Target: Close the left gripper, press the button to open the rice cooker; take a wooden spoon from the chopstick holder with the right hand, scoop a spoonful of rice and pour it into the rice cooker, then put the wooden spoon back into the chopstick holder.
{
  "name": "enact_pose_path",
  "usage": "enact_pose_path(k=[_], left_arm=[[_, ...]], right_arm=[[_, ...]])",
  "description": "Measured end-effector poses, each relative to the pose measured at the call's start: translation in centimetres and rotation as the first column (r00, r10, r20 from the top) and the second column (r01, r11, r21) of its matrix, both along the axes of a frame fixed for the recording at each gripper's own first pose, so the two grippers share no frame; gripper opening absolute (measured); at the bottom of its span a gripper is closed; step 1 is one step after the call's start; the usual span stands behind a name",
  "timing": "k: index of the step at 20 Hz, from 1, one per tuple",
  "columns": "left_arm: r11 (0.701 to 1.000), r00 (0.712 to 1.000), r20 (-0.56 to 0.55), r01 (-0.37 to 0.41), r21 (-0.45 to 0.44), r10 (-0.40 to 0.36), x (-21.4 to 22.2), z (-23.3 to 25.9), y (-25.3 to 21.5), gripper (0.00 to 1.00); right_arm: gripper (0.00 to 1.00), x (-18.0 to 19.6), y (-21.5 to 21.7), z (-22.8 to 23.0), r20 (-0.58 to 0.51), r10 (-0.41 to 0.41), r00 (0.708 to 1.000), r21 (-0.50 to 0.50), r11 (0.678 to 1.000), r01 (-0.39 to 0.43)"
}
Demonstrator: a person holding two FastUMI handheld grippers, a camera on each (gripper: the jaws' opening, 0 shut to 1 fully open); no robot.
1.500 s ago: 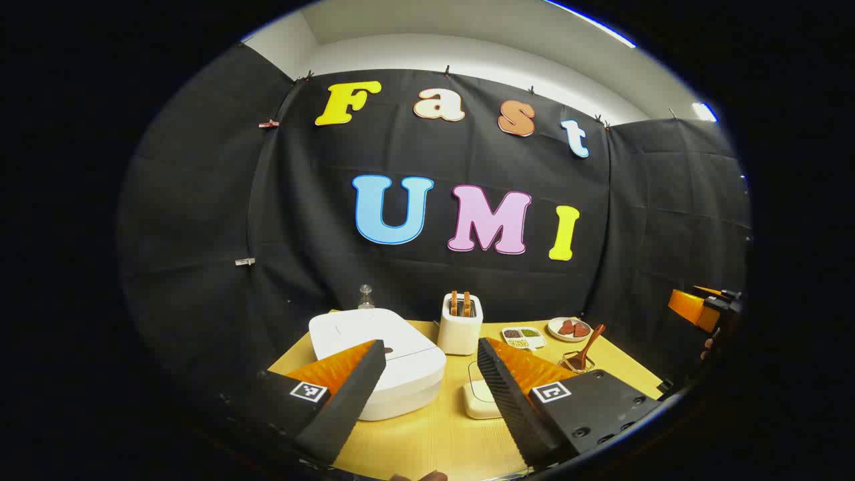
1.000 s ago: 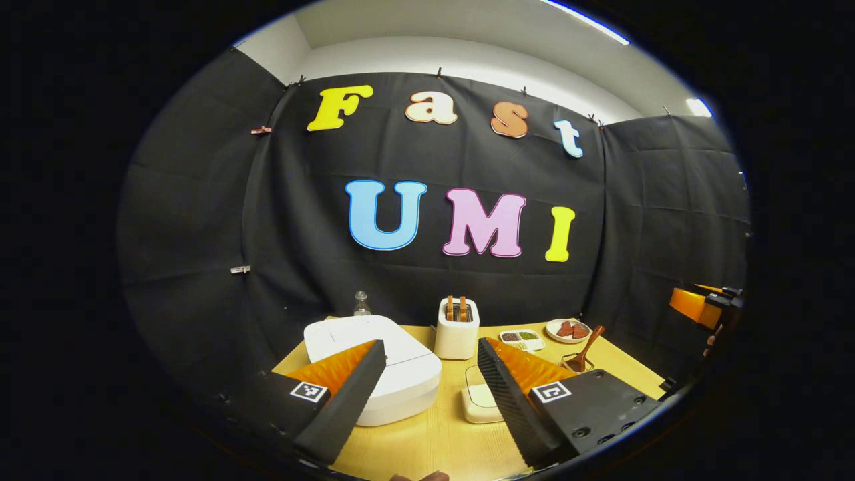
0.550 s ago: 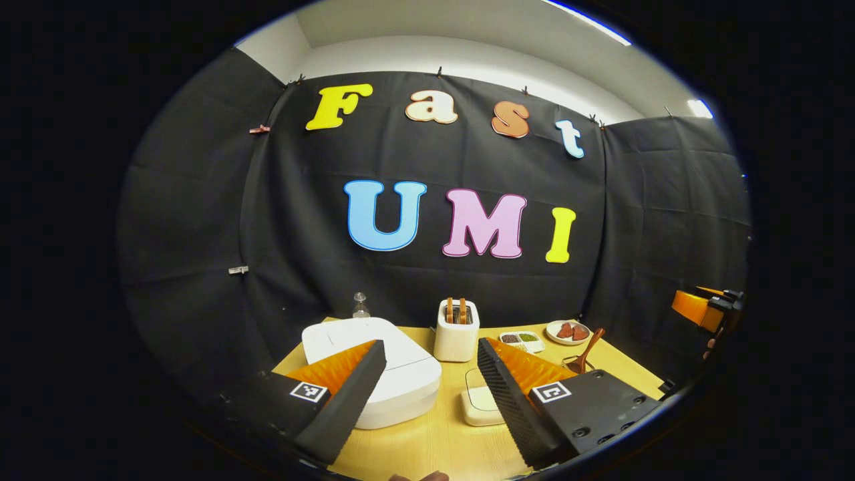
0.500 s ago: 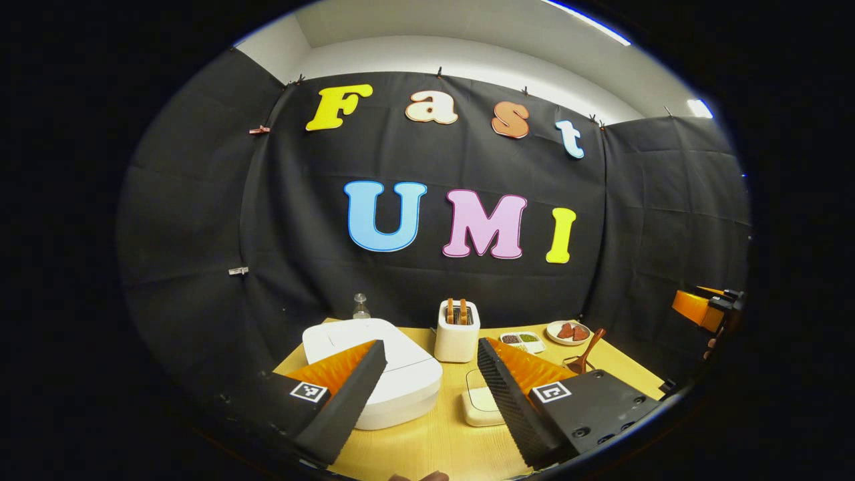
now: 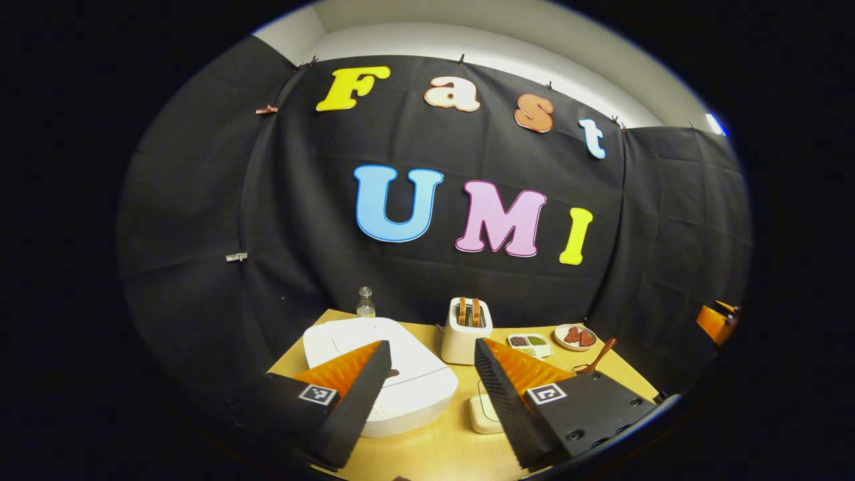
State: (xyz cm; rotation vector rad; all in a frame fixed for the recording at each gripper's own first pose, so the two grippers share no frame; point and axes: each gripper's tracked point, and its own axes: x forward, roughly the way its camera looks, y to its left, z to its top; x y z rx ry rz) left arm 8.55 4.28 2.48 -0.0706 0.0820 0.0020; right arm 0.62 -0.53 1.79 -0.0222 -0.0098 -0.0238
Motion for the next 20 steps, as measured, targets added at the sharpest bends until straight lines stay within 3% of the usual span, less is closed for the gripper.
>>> enact_pose_path(k=[1,6,7,9,15,17,20], left_arm=[[1.0,1.0,-0.02,-0.002,-0.005,0.002,0.9,-0.2,0.5,0.75],[1.0,0.992,-0.127,-0.013,-0.016,0.011,5.2,-2.3,3.4,0.39],[0.999,0.989,-0.15,-0.019,-0.028,0.014,5.9,-2.8,3.8,0.25],[0.998,0.98,-0.197,-0.05,-0.043,0.04,7.5,-4.4,5.2,0.09],[0.992,0.949,-0.316,-0.037,-0.122,-0.003,11.3,-8.8,5.6,0.07],[0.987,0.931,-0.363,-0.011,-0.163,-0.05,11.8,-10.4,5.0,0.07],[0.989,0.91,-0.414,-0.029,-0.147,-0.035,13.1,-13.1,5.6,0.07]], right_arm=[[0.99,-0.1,-0.1,-0.1,-0.006,-0.001,1.0,-0.002,1.0,0.001],[0.99,0.0,-0.7,-0.7,-0.044,-0.016,0.999,0.008,1.0,0.016],[0.99,-0.1,-0.7,-0.6,-0.045,-0.015,0.999,0.01,1.0,0.015],[0.99,-0.2,-0.8,-0.6,-0.046,-0.016,0.999,0.004,1.0,0.016],[0.99,1.3,-0.9,-2.3,-0.092,-0.006,0.996,0.01,1.0,0.007],[0.99,2.1,-1.2,-2.9,-0.107,0.001,0.994,0.01,1.0,0.0],[0.99,3.4,-2.0,-4.0,-0.138,0.001,0.99,0.015,1.0,0.001]])
